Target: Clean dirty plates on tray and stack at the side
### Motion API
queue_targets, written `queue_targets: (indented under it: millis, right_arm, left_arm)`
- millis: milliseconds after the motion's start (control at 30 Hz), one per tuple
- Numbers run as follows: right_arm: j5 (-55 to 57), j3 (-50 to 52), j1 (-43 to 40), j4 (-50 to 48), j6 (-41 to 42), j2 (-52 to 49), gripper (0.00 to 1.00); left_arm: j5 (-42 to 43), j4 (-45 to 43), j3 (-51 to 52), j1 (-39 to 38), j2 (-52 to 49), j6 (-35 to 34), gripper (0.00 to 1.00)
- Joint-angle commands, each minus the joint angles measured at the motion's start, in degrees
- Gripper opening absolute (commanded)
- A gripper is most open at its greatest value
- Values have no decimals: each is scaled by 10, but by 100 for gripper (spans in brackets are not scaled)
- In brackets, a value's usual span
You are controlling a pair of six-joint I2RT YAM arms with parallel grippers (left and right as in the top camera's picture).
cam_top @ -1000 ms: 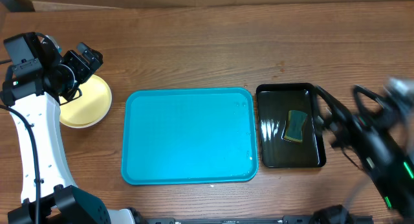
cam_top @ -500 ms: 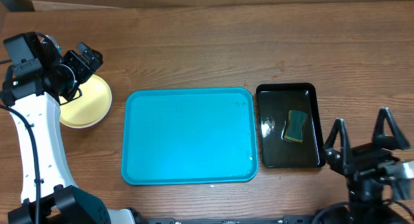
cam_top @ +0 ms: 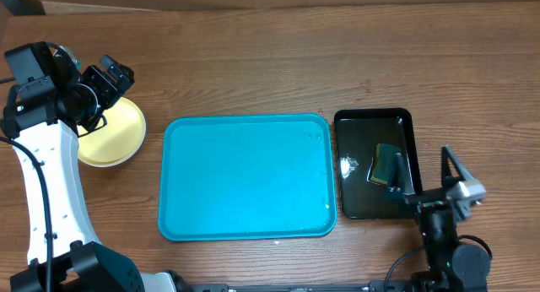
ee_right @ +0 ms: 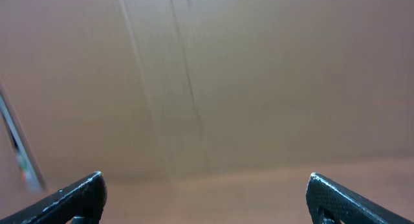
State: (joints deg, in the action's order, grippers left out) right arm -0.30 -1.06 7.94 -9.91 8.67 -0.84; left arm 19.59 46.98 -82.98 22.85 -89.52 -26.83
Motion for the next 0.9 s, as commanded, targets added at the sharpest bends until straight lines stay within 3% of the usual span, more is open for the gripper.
queue_targets:
  millis: [0,167,300,600,767,867]
  right_arm:
    - [-14,6,-3,47,-54,7,100]
    - [-12,6,-3,152,-132,7,100]
    - [-9,6,-14,148,-196,7,100]
    - [-6,6,-34,147,-189,7,100]
    - [37,6,-34,143,-104,7,100]
    - [32,6,-34,144,-101,7,100]
  left_arm:
    - [8,-1,-4,-3,-4,9,100]
    - [8,-1,-4,-3,-4,9,100]
    - [8,-1,-4,-3,-4,9,100]
    - [8,-1,-4,-3,-4,9,100]
    - [8,-1,-4,-3,-4,9,100]
    - [8,-1,-4,-3,-4,9,100]
